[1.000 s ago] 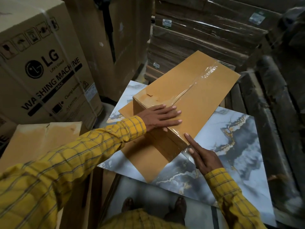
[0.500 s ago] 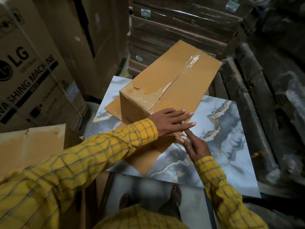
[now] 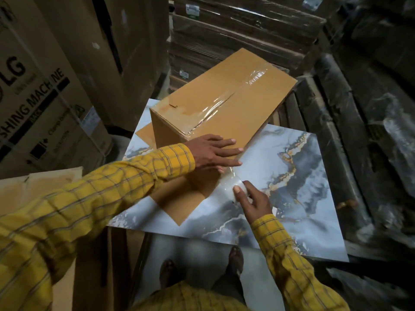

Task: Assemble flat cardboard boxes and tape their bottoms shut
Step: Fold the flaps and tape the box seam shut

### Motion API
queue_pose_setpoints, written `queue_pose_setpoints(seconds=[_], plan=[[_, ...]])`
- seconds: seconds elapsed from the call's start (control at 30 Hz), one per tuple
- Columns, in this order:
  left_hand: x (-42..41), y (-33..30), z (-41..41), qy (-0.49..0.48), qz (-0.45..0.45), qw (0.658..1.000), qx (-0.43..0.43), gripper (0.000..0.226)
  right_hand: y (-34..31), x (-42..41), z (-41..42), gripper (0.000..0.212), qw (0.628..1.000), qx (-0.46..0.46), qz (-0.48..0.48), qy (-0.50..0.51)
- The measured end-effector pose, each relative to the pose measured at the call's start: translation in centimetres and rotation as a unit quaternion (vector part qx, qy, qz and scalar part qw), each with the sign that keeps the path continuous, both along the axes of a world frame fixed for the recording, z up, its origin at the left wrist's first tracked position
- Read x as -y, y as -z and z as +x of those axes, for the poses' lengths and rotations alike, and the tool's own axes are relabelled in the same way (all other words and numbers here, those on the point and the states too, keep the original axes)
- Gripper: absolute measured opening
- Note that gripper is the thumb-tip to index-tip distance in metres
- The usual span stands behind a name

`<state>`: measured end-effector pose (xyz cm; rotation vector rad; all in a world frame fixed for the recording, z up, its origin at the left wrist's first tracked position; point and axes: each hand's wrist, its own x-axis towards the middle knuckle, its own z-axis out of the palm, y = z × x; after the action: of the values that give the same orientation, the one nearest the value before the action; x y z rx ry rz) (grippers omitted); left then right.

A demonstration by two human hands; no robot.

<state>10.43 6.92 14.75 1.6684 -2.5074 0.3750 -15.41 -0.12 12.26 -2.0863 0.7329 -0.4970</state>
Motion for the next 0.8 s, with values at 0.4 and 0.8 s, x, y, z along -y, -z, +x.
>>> queue_pose_setpoints(seconds=[0.4,0.8], plan=[[-1.7,-1.2,1.8,-0.05,0.061,0.997,-0.025,0.059,-0.2,-1.1,4.5,0.018,0.997,-0.019,0.072,0.013],[-6.4,2.6,-10.0,-0.462,-0.239,0.755,-0.399,0.047,-0.2,0.5,4.2,0.045,0.996,-0.028,0.081,0.023]])
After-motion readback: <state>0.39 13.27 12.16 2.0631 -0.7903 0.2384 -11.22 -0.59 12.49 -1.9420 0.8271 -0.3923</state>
